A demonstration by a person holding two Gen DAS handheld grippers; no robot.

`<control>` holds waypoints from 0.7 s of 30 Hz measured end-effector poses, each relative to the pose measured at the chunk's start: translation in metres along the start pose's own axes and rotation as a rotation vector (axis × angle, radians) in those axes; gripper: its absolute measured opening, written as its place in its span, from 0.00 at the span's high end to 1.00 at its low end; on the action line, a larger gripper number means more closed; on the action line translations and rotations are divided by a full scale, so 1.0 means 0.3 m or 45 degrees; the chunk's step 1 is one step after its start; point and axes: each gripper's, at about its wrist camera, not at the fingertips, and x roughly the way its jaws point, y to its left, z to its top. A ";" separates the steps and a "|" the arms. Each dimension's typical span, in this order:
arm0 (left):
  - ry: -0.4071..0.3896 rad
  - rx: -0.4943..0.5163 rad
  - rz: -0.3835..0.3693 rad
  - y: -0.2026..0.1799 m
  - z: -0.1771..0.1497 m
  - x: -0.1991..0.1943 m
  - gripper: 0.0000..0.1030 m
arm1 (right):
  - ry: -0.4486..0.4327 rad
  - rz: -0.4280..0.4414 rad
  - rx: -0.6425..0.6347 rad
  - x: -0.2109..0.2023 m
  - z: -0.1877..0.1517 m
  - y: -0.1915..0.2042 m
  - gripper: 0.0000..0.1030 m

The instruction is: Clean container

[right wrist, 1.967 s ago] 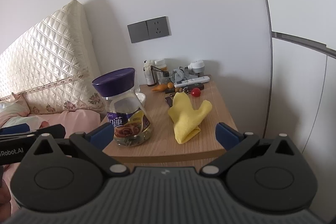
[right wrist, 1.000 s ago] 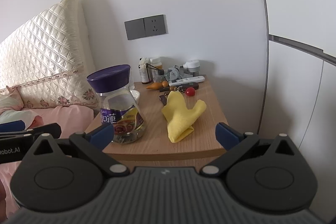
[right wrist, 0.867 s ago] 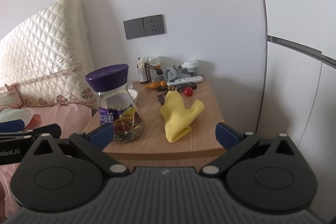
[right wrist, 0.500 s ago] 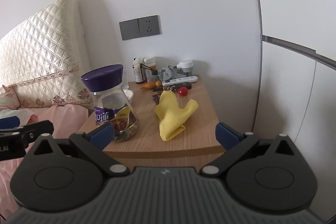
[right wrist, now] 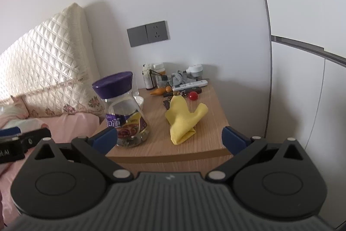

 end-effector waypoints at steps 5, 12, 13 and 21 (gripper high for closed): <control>-0.008 0.023 -0.018 -0.010 -0.007 -0.005 0.00 | -0.014 0.008 0.022 -0.021 0.002 -0.011 0.00; -0.025 0.024 -0.029 0.006 -0.012 -0.012 0.00 | -0.004 -0.005 0.005 -0.005 -0.005 -0.002 0.00; -0.027 0.023 -0.028 0.009 -0.014 -0.013 0.00 | -0.010 -0.001 0.010 -0.003 -0.008 -0.002 0.00; -0.061 0.049 0.008 0.004 -0.044 -0.004 0.00 | -0.095 0.020 0.013 0.008 -0.052 0.001 0.00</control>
